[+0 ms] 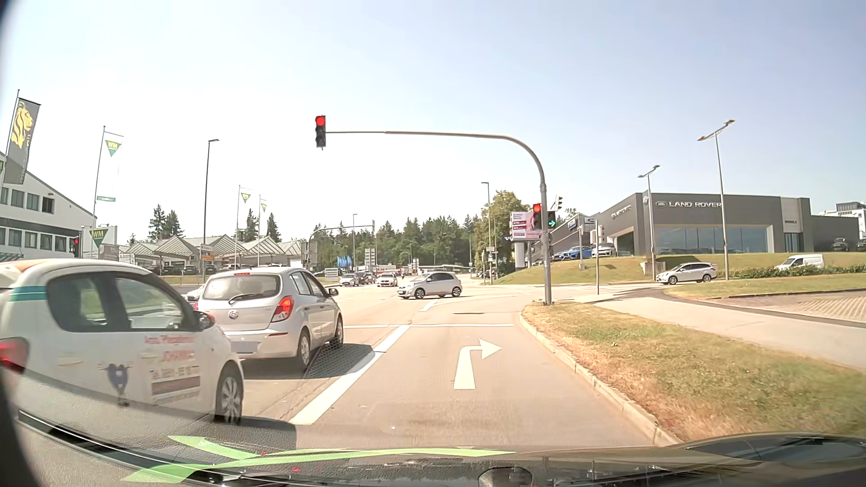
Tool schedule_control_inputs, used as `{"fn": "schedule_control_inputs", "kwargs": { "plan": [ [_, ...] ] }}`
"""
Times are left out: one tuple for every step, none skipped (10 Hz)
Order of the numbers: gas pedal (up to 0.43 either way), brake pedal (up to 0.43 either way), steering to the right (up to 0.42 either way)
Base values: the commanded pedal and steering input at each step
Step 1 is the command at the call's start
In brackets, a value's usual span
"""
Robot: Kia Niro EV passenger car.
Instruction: Follow the waypoints while adhering to traffic rules and regulations
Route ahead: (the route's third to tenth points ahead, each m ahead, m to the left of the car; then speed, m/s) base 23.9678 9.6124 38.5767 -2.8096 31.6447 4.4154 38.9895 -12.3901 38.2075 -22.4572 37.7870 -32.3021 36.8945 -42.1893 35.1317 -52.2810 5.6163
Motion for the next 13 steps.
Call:
{"fn": "schedule_control_inputs", "kwargs": {
  "plan": [
    [0.028, 0.0, -0.008],
    [0.039, 0.0, -0.007],
    [0.047, 0.0, -0.007],
    [0.059, 0.0, -0.008],
    [0.059, 0.0, -0.007],
    [0.067, 0.0, -0.007],
    [0.067, 0.0, -0.007],
    [0.067, 0.0, -0.007],
    [0.067, 0.0, -0.007],
    [0.067, 0.0, -0.008],
    [0.067, 0.0, -0.008],
    [0.067, 0.0, -0.007],
    [0.067, 0.0, -0.007]
  ]
}}
